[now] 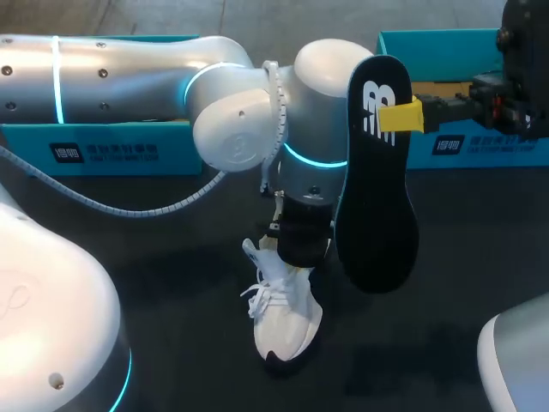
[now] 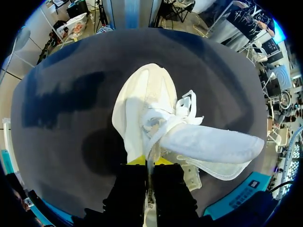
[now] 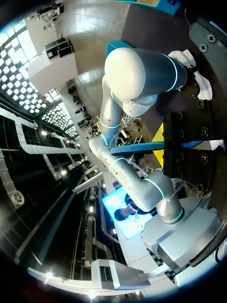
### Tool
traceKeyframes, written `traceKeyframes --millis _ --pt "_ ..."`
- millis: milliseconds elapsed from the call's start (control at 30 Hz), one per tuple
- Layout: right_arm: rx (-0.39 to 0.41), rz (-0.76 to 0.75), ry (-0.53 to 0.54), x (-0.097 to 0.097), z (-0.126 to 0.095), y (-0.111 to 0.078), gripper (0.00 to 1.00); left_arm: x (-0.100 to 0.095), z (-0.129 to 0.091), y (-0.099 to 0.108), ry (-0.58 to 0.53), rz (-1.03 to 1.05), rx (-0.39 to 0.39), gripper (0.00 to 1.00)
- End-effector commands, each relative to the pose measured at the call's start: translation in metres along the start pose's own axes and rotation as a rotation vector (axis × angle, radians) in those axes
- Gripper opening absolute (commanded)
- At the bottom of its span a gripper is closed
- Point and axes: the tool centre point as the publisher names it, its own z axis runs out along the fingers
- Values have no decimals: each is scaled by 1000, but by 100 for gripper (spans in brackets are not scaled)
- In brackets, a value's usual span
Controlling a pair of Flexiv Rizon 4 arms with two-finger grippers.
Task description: Take the shoe out of the shoebox, open the shoe tongue, remove and reinsert the insole, then place the shoe into the shoebox
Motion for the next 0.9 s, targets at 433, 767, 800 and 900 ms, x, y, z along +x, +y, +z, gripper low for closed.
traceKeyframes --millis 433,767,800,900 --pt "3 0 3 -2 3 3 0 4 -1 -1 21 -70 -10 0" --pt "6 -14 15 0 2 4 0 13 -11 -2 29 -106 -30 0" --pt "8 -17 17 0 1 4 0 14 -12 -3 31 -108 -29 0" --pt "13 -22 18 1 -3 4 0 17 -14 -5 32 -116 -31 0"
